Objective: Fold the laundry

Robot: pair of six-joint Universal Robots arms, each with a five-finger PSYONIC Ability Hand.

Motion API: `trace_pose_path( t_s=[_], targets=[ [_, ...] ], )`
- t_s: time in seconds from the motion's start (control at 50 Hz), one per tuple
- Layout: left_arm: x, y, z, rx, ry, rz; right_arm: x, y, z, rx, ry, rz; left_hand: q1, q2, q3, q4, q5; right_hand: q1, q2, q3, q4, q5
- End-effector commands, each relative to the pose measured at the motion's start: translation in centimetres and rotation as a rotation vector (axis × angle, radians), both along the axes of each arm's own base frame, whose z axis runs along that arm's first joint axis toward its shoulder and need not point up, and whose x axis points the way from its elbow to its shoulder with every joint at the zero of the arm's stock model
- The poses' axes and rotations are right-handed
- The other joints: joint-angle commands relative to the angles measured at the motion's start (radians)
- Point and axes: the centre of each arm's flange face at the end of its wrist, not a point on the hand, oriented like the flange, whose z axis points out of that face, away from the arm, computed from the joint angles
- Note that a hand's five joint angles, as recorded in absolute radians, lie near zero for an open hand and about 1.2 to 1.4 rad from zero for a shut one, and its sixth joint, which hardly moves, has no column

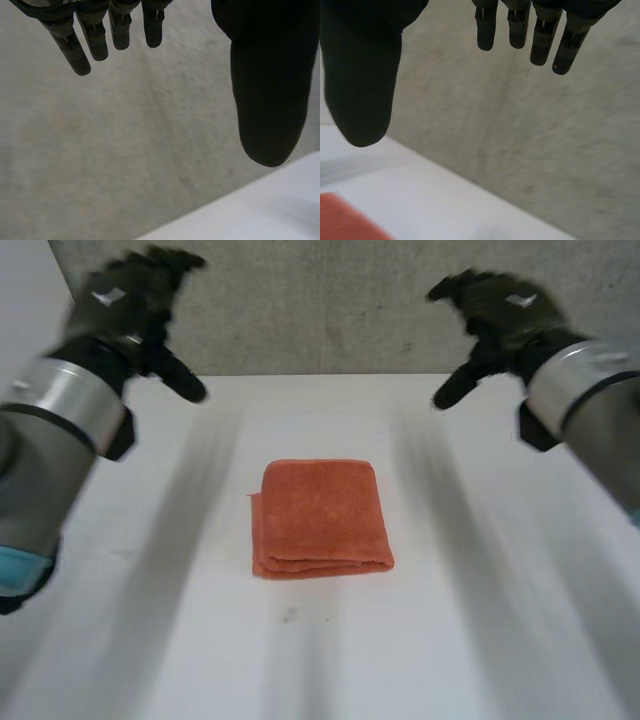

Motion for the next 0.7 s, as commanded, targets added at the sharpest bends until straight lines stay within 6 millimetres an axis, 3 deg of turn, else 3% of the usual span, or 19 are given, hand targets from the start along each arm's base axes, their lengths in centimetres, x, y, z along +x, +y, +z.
trace_pose_path(
  t_s=[0.02, 0.38, 0.7],
  targets=[
    [2.2, 0.7, 1.5, 0.001, 0.029, 0.045, -3.0, 1.0, 1.0, -0.049, 0.023, -0.081, -0.004, 0.013, 0.013, 0.011, -0.021, -0.029, -0.045, -0.039, -0.056, -0.066],
    [2.3, 1.3, -1.0, 0.126, 0.039, 0.032, -3.8, 1.0, -0.6, -0.060, 0.047, -0.102, -0.007, 0.010, 0.010, 0.008, -0.024, -0.029, -0.045, -0.039, -0.056, -0.066],
    [1.8, 0.3, -0.8, 0.076, 0.055, 0.028, -3.6, 1.3, -0.8, -0.079, 0.042, -0.095, -0.007, 0.010, 0.010, 0.008, -0.024, -0.029, -0.045, -0.039, -0.056, -0.066]
  ],
)
